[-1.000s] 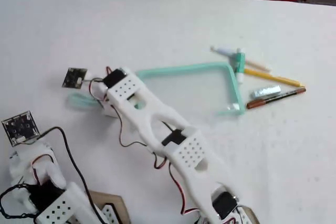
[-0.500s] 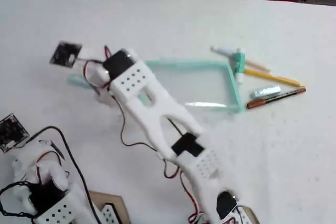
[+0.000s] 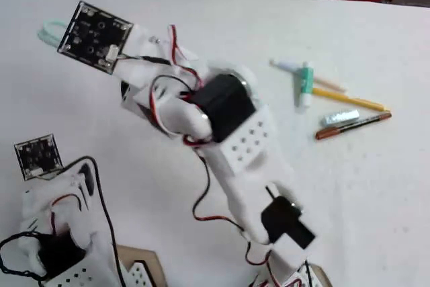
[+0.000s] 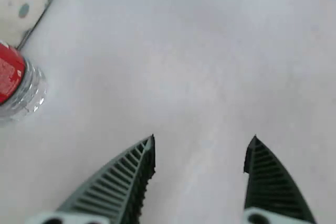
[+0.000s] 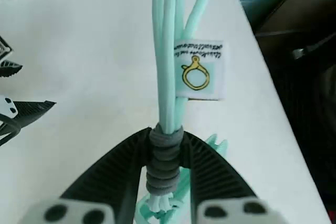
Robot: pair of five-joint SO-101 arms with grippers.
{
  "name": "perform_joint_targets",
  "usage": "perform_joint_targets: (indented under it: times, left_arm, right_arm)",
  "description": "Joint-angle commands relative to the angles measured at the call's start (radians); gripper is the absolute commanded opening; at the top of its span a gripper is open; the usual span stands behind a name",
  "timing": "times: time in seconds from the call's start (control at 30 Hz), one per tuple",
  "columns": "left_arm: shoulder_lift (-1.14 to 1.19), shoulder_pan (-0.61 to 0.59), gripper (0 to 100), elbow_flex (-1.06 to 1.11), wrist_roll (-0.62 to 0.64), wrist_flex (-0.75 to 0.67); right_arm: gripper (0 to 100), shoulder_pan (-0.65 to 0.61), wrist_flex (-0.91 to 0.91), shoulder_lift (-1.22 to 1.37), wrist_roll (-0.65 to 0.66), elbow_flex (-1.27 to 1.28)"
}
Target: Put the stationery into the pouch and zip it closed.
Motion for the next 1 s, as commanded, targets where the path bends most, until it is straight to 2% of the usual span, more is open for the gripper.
perform_joint_targets:
  times: [0.0,0.07,0.2,0.37,0.47,0.57,0.7,0.97]
  left_arm:
    - [-0.007,0.104,29,-0.124,0.229,-0.063]
    - [-0.007,0.177,29,-0.196,0.321,-0.060]
    - [-0.005,0.377,28,-0.322,0.382,-0.068]
    - [-0.002,0.636,29,-0.404,0.385,-0.071]
    - [-0.001,0.731,28,-0.404,0.345,-0.087]
    - [-0.001,0.766,28,-0.405,0.328,-0.086]
    - [-0.001,0.769,28,-0.410,0.328,-0.089]
    - [-0.001,0.782,29,-0.471,0.328,-0.089]
  right_arm:
    - [1.9,0.044,-0.082,-0.107,-0.009,-0.040]
    - [1.9,0.071,-0.127,-0.150,-0.029,-0.040]
    - [1.8,0.139,-0.257,-0.234,-0.152,-0.040]
    - [1.8,0.200,-0.305,-0.234,-0.187,-0.031]
    - [1.8,0.240,-0.326,-0.206,-0.187,-0.040]
    - [1.8,0.295,-0.355,-0.189,-0.204,-0.040]
    - [1.8,0.355,-0.372,-0.186,-0.295,-0.029]
    - [1.8,0.361,-0.372,-0.153,-0.311,-0.029]
